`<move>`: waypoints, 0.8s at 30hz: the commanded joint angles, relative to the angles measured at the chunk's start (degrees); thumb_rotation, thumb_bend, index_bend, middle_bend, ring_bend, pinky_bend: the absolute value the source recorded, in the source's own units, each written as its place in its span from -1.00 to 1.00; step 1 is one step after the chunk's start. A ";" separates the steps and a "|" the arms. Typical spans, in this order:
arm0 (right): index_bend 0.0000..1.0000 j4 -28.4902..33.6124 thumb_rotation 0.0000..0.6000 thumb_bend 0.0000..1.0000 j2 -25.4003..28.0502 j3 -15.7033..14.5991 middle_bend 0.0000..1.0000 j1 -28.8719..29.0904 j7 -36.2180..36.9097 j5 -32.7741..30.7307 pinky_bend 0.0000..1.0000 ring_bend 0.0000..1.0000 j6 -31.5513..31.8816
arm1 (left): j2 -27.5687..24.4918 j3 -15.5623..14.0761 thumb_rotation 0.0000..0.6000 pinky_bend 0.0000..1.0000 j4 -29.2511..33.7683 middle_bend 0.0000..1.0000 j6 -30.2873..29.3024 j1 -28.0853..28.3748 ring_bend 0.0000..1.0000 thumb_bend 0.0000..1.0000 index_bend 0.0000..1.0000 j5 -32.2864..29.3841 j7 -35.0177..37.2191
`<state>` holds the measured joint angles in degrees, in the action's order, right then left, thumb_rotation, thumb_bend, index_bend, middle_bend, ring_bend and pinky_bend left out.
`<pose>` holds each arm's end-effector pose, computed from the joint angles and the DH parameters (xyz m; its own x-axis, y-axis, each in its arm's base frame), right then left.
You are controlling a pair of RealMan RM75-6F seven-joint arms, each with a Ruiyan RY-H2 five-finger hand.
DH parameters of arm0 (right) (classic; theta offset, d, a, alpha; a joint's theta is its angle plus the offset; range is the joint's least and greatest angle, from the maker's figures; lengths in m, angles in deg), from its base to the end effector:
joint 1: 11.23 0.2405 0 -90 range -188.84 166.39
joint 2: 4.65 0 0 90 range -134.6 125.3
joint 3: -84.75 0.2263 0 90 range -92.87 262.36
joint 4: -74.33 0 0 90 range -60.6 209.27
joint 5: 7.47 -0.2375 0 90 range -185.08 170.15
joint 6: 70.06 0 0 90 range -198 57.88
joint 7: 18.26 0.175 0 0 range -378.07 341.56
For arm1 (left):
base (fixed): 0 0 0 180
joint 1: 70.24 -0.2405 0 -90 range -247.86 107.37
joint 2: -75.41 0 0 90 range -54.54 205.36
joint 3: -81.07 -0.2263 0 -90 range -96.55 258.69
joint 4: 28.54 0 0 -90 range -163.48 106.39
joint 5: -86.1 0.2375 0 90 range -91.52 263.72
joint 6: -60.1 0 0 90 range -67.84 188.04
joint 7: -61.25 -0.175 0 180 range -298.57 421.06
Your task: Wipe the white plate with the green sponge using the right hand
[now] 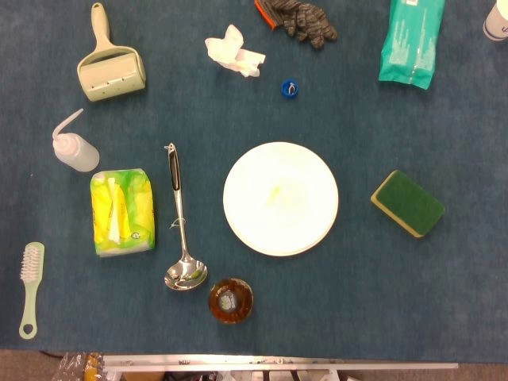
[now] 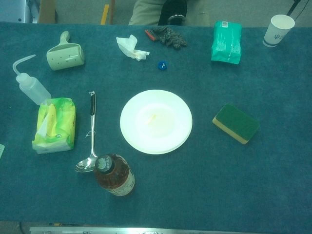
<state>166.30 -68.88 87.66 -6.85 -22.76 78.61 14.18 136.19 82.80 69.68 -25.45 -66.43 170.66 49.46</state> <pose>-0.2985 -0.2099 0.1186 0.4702 -0.0187 0.8824 -0.8825 -0.0050 0.4702 -0.2876 0.2007 0.1272 0.5372 0.0293 0.8429 0.8427 0.0229 -0.5379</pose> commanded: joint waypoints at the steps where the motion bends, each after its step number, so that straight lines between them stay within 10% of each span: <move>1: -0.33 0.19 1.00 -0.75 0.18 -0.06 -0.36 -0.10 0.03 0.14 -0.12 -0.54 0.16 | 0.09 -0.01 1.00 -0.65 0.02 -0.40 -0.02 0.03 -0.62 -0.27 -0.38 0.12 -0.01; 24: -0.34 9.33 0.98 -1.00 0.57 -0.85 -0.37 3.78 -7.94 1.08 -0.10 -0.54 -6.31 | -0.45 -0.77 1.00 -0.65 -2.54 -0.42 -1.80 -1.22 -0.62 -0.27 -0.38 1.97 4.38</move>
<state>174.33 -68.18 86.93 -3.78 -29.24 80.23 9.11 135.77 82.08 67.31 -27.16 -67.57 172.52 53.66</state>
